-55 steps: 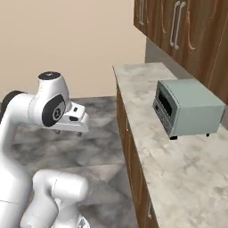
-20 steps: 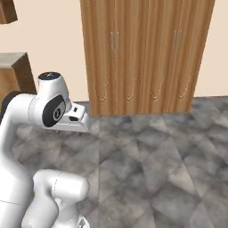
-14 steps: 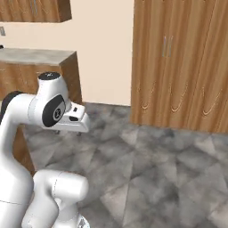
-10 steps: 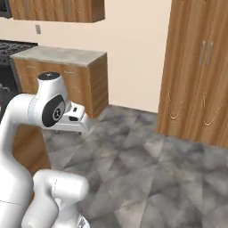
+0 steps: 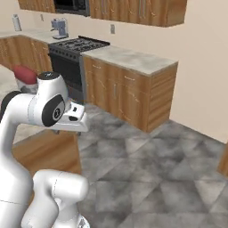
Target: Navigate to the coffee machine.
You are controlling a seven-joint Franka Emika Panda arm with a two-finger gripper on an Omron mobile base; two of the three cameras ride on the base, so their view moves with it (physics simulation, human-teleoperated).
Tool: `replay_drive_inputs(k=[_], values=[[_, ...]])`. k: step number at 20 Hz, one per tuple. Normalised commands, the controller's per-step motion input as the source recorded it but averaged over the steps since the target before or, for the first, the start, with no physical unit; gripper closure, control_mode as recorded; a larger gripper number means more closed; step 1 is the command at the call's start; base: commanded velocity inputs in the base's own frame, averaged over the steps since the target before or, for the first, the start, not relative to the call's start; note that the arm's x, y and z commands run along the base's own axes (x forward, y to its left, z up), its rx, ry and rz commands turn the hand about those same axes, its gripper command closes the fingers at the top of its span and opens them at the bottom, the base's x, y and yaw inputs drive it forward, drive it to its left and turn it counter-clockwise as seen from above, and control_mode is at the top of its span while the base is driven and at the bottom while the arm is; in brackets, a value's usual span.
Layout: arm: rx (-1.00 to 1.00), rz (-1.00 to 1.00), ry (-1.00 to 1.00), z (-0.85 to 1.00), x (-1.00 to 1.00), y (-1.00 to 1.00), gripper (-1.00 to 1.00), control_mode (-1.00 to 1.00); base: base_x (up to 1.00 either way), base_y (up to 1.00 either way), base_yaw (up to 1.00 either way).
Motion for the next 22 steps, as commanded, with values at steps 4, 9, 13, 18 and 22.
replay_drive_inputs(k=[4, 9, 13, 18, 22], values=[[0.0, 0.0, 0.0, 0.0, 0.0, 0.0, -1.0, 1.0, 0.75, -0.22, 0.52], [0.0, 0.0, 0.0, 0.0, 0.0, 0.0, -1.0, 1.0, 0.59, -0.86, 0.3], [0.0, 0.0, 0.0, 0.0, 0.0, 0.0, -1.0, 1.0, 0.59, -1.0, 0.18], [0.0, 0.0, 0.0, 0.0, 0.0, 0.0, -1.0, 1.0, 0.71, -0.82, 0.18], [0.0, 0.0, 0.0, 0.0, 0.0, 0.0, -1.0, 1.0, 0.87, -0.53, 0.3]])
